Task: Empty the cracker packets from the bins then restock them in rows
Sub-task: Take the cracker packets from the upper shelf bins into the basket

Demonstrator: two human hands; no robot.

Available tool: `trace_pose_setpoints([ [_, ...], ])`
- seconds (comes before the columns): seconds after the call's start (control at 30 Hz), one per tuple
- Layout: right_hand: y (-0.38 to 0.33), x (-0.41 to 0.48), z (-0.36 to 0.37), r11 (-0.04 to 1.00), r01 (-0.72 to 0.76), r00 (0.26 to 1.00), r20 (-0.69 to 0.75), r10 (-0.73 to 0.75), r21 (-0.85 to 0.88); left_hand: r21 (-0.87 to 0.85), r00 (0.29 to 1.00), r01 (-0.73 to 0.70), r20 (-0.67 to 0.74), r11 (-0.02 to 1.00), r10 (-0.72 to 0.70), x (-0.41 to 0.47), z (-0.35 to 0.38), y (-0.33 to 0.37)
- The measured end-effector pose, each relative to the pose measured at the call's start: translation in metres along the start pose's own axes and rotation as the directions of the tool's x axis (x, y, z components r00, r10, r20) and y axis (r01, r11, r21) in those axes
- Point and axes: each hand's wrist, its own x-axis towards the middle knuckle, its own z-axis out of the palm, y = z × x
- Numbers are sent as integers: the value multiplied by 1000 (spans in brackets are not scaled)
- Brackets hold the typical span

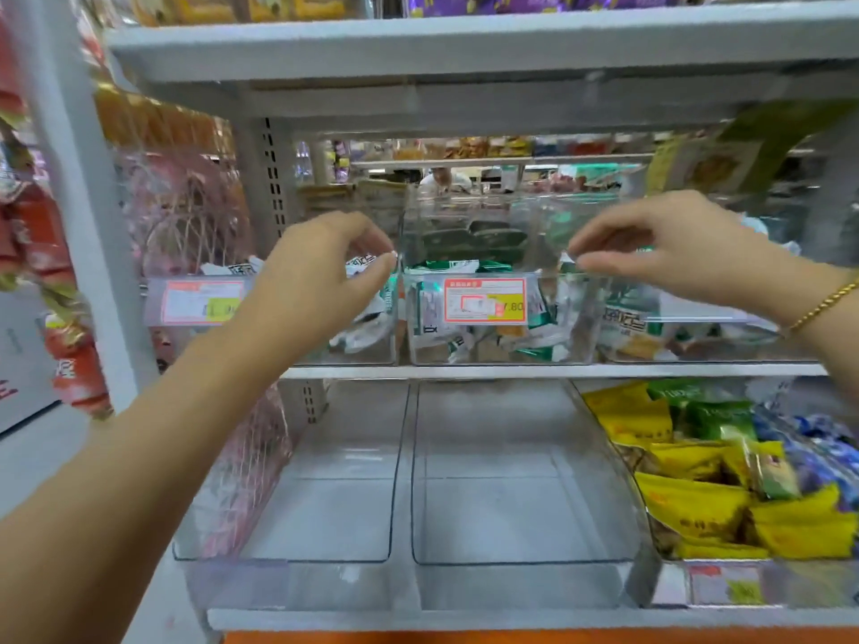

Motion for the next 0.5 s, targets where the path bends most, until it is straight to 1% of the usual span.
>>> trace_pose_setpoints([
  [0.07, 13, 3, -17, 999, -39, 985, -169, 40, 7, -32, 999, -48, 12, 998, 48, 14, 13, 16],
  [0.1, 23, 5, -26, 996, -92, 967, -239, 90, 0, -42, 997, -74, 26, 996, 75, 22, 20, 25],
  [0.13, 36, 10, -35, 987, -163, 949, -277, 153, -14, -51, 994, -96, 40, 994, 98, 28, 28, 33],
  [0.17, 51, 16, -44, 968, -249, 931, -283, 231, -31, -57, 991, -116, 54, 992, 119, 34, 36, 40],
  [0.23, 81, 28, -57, 900, -436, 880, -212, 424, -10, -58, 983, -155, 93, 986, 160, 44, 54, 56],
  [0.3, 104, 40, -63, 826, -564, 819, -120, 562, 22, -81, 972, -182, 133, 980, 192, 52, 73, 71],
  [0.37, 118, 47, -62, 783, -622, 783, -41, 620, -29, -136, 960, -200, 171, 970, 222, 60, 87, 87],
  [0.43, 132, 54, -59, 751, -647, 755, 32, 655, -131, -188, 953, -206, 185, 960, 240, 72, 95, 101],
  [0.47, 139, 58, -58, 738, -659, 739, 58, 671, -144, -208, 953, -203, 183, 957, 242, 79, 98, 107],
  [0.5, 147, 63, -56, 728, -678, 724, 79, 685, -98, -217, 954, -204, 176, 955, 244, 87, 101, 113],
])
